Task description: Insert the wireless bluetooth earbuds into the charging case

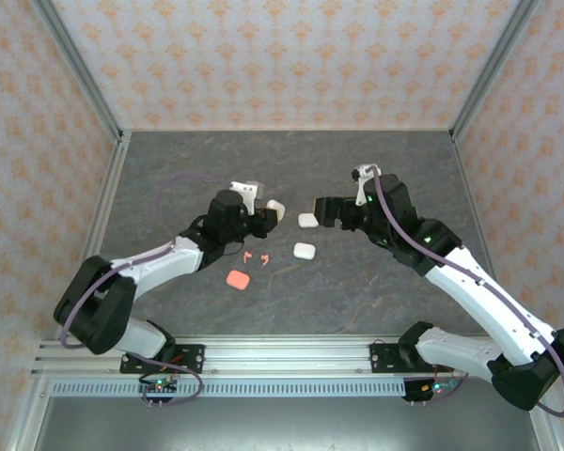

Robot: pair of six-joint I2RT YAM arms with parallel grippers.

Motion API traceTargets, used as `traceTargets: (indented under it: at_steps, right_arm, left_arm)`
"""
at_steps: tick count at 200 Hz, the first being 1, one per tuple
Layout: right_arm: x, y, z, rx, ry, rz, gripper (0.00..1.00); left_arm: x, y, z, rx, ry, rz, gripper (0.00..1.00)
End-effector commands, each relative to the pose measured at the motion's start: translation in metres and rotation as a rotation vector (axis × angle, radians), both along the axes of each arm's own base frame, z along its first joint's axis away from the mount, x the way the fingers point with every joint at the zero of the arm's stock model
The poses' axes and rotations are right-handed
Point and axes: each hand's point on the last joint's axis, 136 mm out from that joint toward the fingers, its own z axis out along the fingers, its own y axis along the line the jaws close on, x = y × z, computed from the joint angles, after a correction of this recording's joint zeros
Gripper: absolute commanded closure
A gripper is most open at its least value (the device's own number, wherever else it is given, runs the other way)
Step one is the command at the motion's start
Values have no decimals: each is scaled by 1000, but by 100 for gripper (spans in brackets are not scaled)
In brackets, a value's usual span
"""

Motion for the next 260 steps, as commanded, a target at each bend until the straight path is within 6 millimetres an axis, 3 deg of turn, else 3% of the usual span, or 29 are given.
traceTargets:
  at_steps: [1,51,91,120,151,183,205,229,260]
  right_arm:
    - [0,-11,-16,-37,32,-54,1]
    - [1,-8,-30,-55,73,-47,1]
    - [0,-9,-37,-77,93,-46,1]
    - [-1,-10,-41,-82,104,-49,1]
    - [-2,-9,-44,-86,119,-42,1]
    - [-5,-2,-49,-92,145,3,1]
    - [-9,5,-54,-98,177,47,1]
    - [-16,19,-68,-142,211,104,1]
    - [-29,66,-102,-211,267,216,1]
  left_arm:
    - [15,0,-3,-17,39,57,100]
    - [36,2,-41,-6,125,125,100]
    - [42,2,-59,-8,183,147,89]
    - [43,5,-74,-15,226,163,87]
    - [45,14,-82,2,242,188,73]
    - [44,24,-90,31,260,207,52]
    - [42,38,-89,41,259,235,47]
    - [39,61,-69,73,217,274,41]
    - [33,98,-31,103,156,321,34]
